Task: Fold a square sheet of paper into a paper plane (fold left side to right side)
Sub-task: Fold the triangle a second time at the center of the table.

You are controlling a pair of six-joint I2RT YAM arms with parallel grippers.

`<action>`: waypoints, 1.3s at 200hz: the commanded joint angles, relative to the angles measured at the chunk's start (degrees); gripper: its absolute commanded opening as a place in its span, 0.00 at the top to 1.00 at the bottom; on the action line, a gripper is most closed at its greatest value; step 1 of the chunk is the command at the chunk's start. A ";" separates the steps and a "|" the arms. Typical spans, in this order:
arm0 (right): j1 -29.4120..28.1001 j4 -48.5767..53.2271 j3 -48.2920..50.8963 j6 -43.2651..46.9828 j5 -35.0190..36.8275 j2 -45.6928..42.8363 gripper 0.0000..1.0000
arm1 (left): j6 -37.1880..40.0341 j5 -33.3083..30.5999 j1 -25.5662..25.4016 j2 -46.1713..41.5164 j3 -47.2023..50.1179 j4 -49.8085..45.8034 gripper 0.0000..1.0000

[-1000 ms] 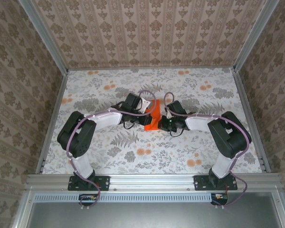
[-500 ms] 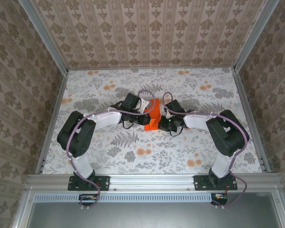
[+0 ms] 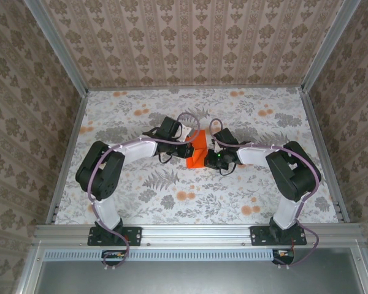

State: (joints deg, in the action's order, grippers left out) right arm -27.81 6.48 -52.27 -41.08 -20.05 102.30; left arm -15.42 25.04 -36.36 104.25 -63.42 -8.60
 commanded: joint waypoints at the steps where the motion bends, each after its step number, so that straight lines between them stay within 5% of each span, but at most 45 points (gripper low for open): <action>1: -0.22 4.67 0.41 0.97 2.12 2.14 1.00 | -0.29 -0.82 0.67 1.79 -2.19 -1.59 1.00; 260: -0.27 6.52 1.57 2.14 3.32 1.74 1.00 | 2.68 -6.10 2.87 9.03 -8.17 -6.75 1.00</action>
State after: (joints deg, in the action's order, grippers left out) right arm -27.79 6.66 -52.29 -40.21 -20.03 102.35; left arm -14.33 20.21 -34.02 111.79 -69.87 -13.82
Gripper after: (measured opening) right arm 0.046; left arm 0.047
